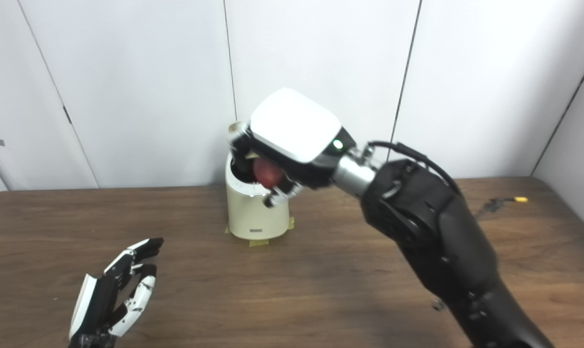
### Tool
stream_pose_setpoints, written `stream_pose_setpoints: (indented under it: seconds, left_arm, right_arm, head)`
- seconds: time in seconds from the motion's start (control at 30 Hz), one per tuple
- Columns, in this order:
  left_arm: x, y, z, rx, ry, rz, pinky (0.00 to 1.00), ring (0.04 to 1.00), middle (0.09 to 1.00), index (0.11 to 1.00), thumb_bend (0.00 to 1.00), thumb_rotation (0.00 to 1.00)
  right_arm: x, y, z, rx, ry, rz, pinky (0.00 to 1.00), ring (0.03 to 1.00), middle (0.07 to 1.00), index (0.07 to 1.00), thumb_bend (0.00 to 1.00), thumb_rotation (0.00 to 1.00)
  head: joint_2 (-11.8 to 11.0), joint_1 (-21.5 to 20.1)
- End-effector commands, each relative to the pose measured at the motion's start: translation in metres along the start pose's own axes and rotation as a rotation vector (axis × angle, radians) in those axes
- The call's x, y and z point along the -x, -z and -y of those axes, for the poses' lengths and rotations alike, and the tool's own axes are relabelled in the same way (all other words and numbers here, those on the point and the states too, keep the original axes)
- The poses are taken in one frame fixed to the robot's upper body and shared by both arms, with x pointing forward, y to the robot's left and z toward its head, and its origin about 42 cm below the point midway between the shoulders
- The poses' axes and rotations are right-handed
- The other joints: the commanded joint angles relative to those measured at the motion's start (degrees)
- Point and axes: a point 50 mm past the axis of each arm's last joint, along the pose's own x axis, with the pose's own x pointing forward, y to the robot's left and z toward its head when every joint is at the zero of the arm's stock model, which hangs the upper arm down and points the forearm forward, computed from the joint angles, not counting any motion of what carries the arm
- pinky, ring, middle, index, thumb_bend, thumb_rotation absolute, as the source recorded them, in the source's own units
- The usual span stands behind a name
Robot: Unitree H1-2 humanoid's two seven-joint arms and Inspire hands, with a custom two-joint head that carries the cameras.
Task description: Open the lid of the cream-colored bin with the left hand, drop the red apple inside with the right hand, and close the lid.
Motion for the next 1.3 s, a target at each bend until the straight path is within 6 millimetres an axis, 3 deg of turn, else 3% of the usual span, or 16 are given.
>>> stream_pose_setpoints:
  seconds: [0.0,0.23,0.63,0.9,1.27]
  left_arm:
    - [-0.006,-0.007,0.004,0.030,-0.026,0.036,0.70,0.813,0.823,0.788,0.19,0.53]
    - [-0.007,-0.007,0.007,0.003,-0.028,0.038,0.72,0.811,0.817,0.788,0.18,0.53]
    - [-0.005,-0.009,0.009,0.003,-0.031,0.036,0.73,0.810,0.814,0.784,0.19,0.54]
    - [-0.005,-0.011,0.011,0.001,-0.038,0.035,0.73,0.805,0.810,0.781,0.18,0.51]
    - [-0.004,-0.010,0.012,-0.004,-0.035,0.046,0.71,0.802,0.809,0.784,0.18,0.54]
  right_arm:
    - [-0.015,0.008,0.019,0.052,0.116,0.028,0.29,0.401,0.560,0.455,0.51,0.00]
    - [-0.041,0.028,-0.007,0.025,0.235,0.045,0.27,0.388,0.557,0.463,0.51,0.00]
    - [-0.062,0.056,-0.049,0.032,0.193,0.065,0.34,0.446,0.559,0.445,0.51,0.00]
    - [-0.065,0.069,-0.074,0.028,0.217,0.069,0.39,0.468,0.547,0.440,0.51,0.00]
    - [-0.059,0.069,-0.107,-0.004,0.250,0.074,0.38,0.476,0.520,0.428,0.50,0.00]
  head:
    - [0.02,-0.02]
    - [-0.22,0.34]
    - [-0.16,1.02]
    - [-0.15,1.52]
    - [-0.13,1.78]
